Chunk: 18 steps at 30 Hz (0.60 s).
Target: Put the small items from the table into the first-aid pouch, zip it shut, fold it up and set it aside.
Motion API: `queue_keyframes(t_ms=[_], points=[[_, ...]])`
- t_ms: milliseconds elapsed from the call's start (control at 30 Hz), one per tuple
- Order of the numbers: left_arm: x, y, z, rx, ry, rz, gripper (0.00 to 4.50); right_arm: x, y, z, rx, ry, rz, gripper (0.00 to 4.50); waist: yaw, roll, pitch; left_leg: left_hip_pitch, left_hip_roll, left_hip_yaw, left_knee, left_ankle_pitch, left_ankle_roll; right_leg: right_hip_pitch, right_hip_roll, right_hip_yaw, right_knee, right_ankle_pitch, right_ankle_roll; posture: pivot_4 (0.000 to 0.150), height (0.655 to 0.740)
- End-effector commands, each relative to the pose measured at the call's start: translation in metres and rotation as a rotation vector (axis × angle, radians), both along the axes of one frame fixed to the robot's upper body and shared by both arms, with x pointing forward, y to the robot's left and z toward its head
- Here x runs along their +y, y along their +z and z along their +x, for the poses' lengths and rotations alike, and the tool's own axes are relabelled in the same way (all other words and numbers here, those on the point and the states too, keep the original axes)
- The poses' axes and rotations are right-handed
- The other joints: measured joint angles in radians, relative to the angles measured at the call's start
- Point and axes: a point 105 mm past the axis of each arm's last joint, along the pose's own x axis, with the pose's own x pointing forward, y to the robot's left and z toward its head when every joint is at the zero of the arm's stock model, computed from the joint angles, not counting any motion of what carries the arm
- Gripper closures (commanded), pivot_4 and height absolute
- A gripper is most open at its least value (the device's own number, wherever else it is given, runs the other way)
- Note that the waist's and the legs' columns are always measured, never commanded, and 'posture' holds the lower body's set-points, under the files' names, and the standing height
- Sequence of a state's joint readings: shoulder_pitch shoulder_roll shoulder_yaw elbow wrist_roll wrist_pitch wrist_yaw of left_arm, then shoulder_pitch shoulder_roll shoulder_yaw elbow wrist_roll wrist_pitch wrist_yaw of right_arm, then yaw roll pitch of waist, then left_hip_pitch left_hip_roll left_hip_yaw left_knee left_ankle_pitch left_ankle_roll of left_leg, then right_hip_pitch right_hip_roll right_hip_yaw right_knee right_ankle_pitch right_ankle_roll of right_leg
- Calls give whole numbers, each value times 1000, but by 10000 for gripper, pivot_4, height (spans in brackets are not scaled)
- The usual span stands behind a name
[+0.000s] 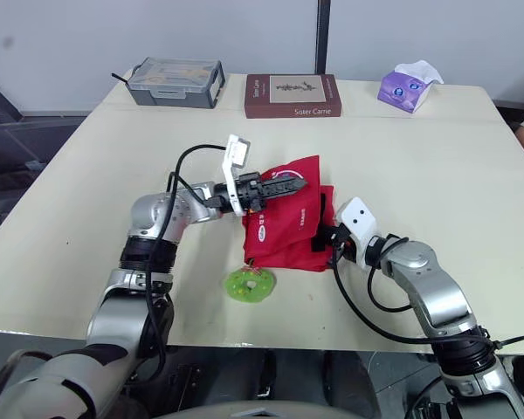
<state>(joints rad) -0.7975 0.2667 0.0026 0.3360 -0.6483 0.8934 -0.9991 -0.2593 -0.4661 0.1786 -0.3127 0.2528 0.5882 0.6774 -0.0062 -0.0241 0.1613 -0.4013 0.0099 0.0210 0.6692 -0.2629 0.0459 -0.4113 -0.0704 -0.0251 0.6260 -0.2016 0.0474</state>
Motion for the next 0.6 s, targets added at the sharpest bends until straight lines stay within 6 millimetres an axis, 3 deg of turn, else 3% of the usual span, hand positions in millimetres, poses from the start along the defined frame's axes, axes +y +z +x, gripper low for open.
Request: queue_keyframes(t_ms=[33,200,367,467,533,600], points=[[-6,-3,-4,-60,-13,32,44383,-2,11,-3,-36,-1,10,45000,-3,0,0,0,0,0,0,0,0,0,0,0,0,0,0,1500,7400],[-16,-42,-7,-20,-21,148,44383,-8,20,-15,-65,-10,7,45000,3,0,0,0,0,0,0,0,0,0,0,0,0,0,0,1500,7400],[-38,-78,-14,-35,-102,281,44383,-33,23,-40,-39,-78,-41,45000,26,1,-2,1,0,-1,1,0,0,2,0,0,0,-1,-1,1500,7400],[-43,-109,-13,-29,-117,453,45000,-45,33,-59,-11,-126,25,37315,48,2,-6,0,-1,-2,2,0,1,2,-1,1,-1,-3,-2,1500,7400],[-35,-136,-8,-47,-99,605,45000,-46,38,-66,10,-145,72,26818,50,3,-13,1,-3,-4,2,-1,2,5,-1,1,-3,-5,0,1500,7400],[-31,-140,-3,-69,-87,635,45000,-43,41,-70,35,-152,107,18715,50,4,-24,5,-3,-6,3,-1,3,10,-1,1,-5,-6,2,1500,7400]])
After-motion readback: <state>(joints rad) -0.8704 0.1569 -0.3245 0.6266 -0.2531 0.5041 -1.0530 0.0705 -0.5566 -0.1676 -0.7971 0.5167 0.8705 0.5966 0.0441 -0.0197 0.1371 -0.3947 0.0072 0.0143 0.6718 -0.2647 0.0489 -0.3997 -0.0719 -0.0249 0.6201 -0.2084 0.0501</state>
